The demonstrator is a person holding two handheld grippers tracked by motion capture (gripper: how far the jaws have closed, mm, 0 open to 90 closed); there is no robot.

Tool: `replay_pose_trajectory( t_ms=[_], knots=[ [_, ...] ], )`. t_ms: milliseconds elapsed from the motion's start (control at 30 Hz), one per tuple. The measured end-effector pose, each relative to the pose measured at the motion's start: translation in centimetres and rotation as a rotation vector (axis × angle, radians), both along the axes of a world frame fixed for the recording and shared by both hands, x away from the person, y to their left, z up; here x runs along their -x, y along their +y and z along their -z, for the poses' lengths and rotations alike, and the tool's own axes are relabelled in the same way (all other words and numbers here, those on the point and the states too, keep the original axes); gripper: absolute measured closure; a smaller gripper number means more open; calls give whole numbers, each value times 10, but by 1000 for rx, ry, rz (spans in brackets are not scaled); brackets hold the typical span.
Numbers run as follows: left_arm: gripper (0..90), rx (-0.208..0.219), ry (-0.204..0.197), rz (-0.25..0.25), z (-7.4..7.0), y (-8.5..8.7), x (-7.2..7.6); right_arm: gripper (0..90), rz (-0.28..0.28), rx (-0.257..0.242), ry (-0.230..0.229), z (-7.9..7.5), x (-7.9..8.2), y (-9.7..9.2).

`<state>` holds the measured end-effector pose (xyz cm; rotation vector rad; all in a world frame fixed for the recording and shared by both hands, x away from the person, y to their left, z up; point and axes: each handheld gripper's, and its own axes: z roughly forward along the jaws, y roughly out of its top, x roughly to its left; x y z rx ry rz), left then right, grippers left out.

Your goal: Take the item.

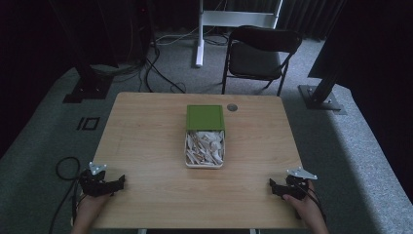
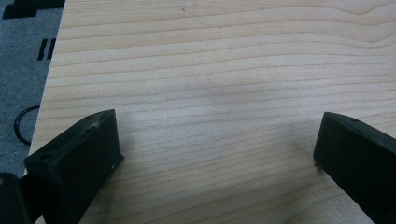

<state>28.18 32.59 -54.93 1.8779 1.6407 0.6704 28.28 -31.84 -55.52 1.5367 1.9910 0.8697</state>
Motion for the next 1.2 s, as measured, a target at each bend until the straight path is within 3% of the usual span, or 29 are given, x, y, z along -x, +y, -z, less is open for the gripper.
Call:
replay_pose_trajectory(
  t_ms=[233,400,967,1200],
  knots=[
    [14,0,0,0,0,0,0,113,-6,-13,-11,-4,-5,8],
    [14,0,0,0,0,0,0,113,-16,11,-10,-12,-9,12],
    [14,2,-1,-1,0,0,0,133,-93,-54,-86,-56,-26,38],
    [13,1,-1,-1,0,0,0,135,-134,-54,-118,-73,-31,53]
  ],
)
